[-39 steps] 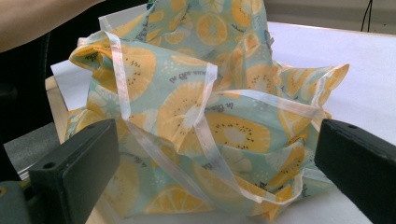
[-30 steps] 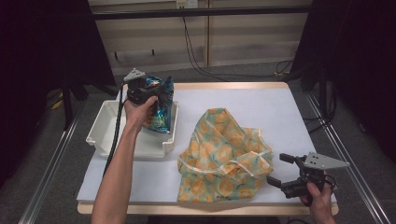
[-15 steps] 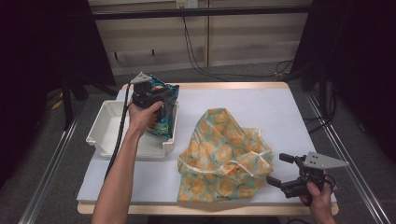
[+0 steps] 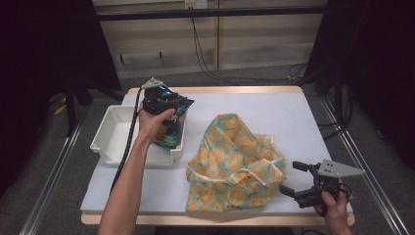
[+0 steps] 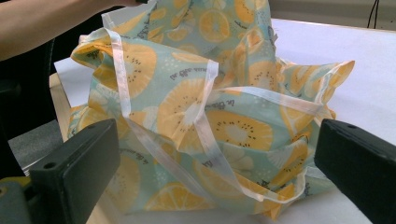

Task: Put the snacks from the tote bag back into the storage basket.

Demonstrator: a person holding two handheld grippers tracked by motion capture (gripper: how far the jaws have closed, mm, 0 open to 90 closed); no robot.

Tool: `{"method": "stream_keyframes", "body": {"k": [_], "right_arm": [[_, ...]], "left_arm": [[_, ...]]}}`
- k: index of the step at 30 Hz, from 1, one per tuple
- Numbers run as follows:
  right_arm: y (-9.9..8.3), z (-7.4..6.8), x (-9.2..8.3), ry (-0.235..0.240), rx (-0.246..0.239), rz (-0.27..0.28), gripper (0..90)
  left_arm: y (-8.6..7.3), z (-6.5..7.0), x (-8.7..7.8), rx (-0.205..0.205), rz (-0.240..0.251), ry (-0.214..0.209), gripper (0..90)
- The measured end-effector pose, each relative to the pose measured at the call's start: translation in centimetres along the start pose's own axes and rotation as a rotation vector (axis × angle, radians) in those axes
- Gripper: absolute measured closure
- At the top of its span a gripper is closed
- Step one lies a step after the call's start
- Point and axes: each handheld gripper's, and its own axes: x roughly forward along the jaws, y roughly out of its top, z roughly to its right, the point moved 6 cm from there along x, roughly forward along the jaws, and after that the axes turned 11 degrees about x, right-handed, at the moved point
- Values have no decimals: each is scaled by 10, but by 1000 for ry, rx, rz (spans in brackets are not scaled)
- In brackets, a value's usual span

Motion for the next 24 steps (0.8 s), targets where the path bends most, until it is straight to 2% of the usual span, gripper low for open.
{"method": "stream_keyframes", "body": {"k": [3, 6, 8, 12, 15, 19, 24], "right_arm": [[0, 0, 0, 0, -2, 0, 0], [0, 0, 1, -4, 0, 1, 0], [0, -1, 1, -4, -2, 1, 0], [0, -1, 1, -4, 0, 4, 0], [1, 1, 1, -5, 3, 6, 0], [0, 0, 1, -7, -1, 5, 0], [0, 0, 2, -2, 2, 0, 0]], "left_arm": [[3, 2, -7, -6, 21, -16, 393], [4, 1, -17, -8, 28, -8, 329], [3, 2, -23, -24, 36, -19, 325], [-2, 3, -34, 4, 21, -31, 308], [-5, 5, -40, 22, 17, -41, 349], [-10, 8, -50, 73, -4, -36, 477], [-17, 15, -59, 103, -9, -54, 646]]}}
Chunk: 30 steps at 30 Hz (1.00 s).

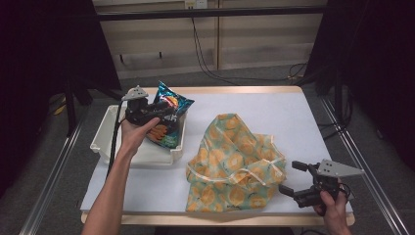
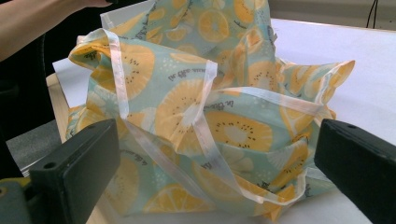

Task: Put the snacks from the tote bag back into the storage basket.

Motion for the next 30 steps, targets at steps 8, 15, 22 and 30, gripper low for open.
{"method": "stream_keyframes", "body": {"k": [8, 15, 22, 30], "right_arm": [[0, 0, 0, 3, 0, 2, 0], [-1, 2, 0, 4, 0, 3, 0], [-1, 4, 0, 8, 6, 4, 0], [-1, 3, 2, 14, -3, -4, 0]], "left_arm": [[-13, 7, -11, 17, -38, -9, 731], [-31, 16, -20, 44, -87, -20, 799], [-51, 16, -26, 30, -119, -17, 786], [-73, 21, -24, 25, -189, -23, 804]]}}
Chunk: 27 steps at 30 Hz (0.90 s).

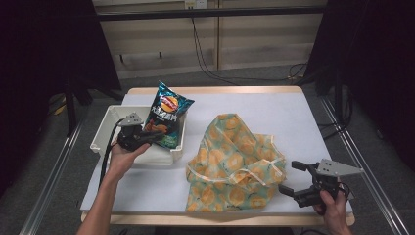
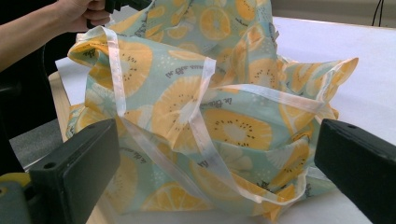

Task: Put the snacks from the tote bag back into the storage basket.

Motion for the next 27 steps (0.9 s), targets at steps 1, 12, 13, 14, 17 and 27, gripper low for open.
{"method": "stream_keyframes", "body": {"k": [1, 12, 13, 14, 17, 27], "right_arm": [[0, 0, 0, 2, -2, -1, 0], [0, -4, 2, -2, -3, -6, 0], [0, -4, 2, 2, -8, -8, 0], [0, -4, 3, 1, -4, -8, 0], [-1, -3, 2, 1, -5, -9, 0], [-1, -2, 2, -2, -5, -13, 0]], "left_arm": [[-2, 1, 2, -2, -8, -13, 804], [-20, 7, 29, 19, -116, -34, 814], [-22, 7, 31, 28, -128, -24, 811], [-23, 6, 33, 32, -138, -16, 809], [-23, 5, 36, 20, -139, -19, 808], [-19, 0, 46, 16, -134, -12, 806]]}}
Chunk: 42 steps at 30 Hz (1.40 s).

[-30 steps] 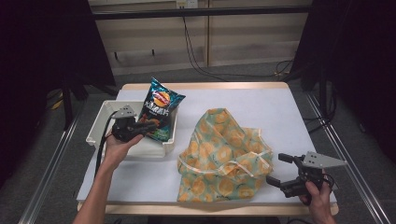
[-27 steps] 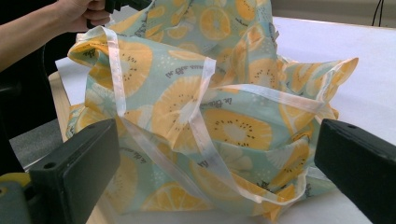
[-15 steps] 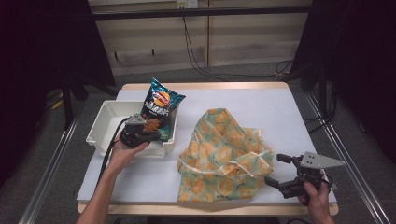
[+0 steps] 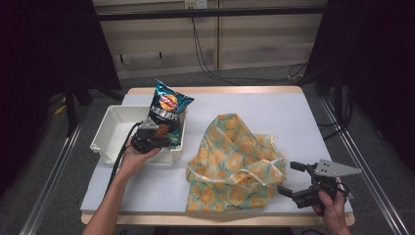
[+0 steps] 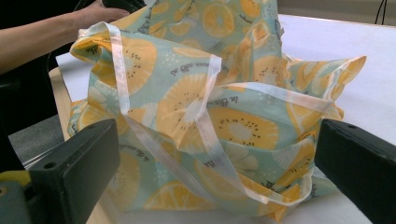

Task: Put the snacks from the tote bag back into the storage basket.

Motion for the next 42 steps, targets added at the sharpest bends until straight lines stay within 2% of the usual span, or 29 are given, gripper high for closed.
{"method": "stream_keyframes", "body": {"k": [7, 11, 15, 16, 18, 19, 23, 25, 26, 29, 32, 34, 36, 37, 39, 42], "right_arm": [[1, 1, 1, -2, 4, 2, 0], [0, 1, 1, -2, 4, 2, 0], [0, 2, 1, -5, 4, 2, 0], [0, 2, 1, -5, 4, 0, 0], [0, 2, 1, -4, 4, 0, 0], [0, 1, 1, -4, 3, 0, 0], [0, 1, 0, -4, 4, 1, 0], [0, 2, 0, -5, 5, 1, 0], [0, 2, 0, -4, 4, 0, 0], [0, 1, 0, -2, 3, -1, 0], [0, 2, 0, -5, 4, -2, 0], [0, 1, 0, -4, 5, -2, 0], [0, 1, 0, -5, 2, -1, 0], [0, 1, 0, -6, 4, 0, 0], [0, 1, 0, -5, 4, -2, 0], [0, 1, 0, -5, 5, -1, 0]], "left_arm": [[3, -6, 6, -15, -6, -6, 810], [7, -7, 9, 11, -37, -7, 823], [10, -9, 10, 23, -38, -22, 823], [11, -10, 10, 29, -41, -5, 822], [14, -11, 10, 36, -44, -11, 817], [17, -11, 11, 22, -28, -2, 817], [20, -16, 13, 23, -38, 19, 806], [20, -16, 13, 9, -29, 13, 797], [21, -17, 13, 19, -38, 27, 791], [25, -10, 10, 39, -23, -2, 773], [32, -8, 5, 71, -12, -10, 780], [38, -6, 5, 67, 12, -28, 790], [40, -7, 8, 82, -5, -28, 784], [40, -6, 11, 74, -5, -45, 772], [37, -8, 17, 80, -31, -21, 760], [37, -12, 21, 58, -18, 4, 760]]}}
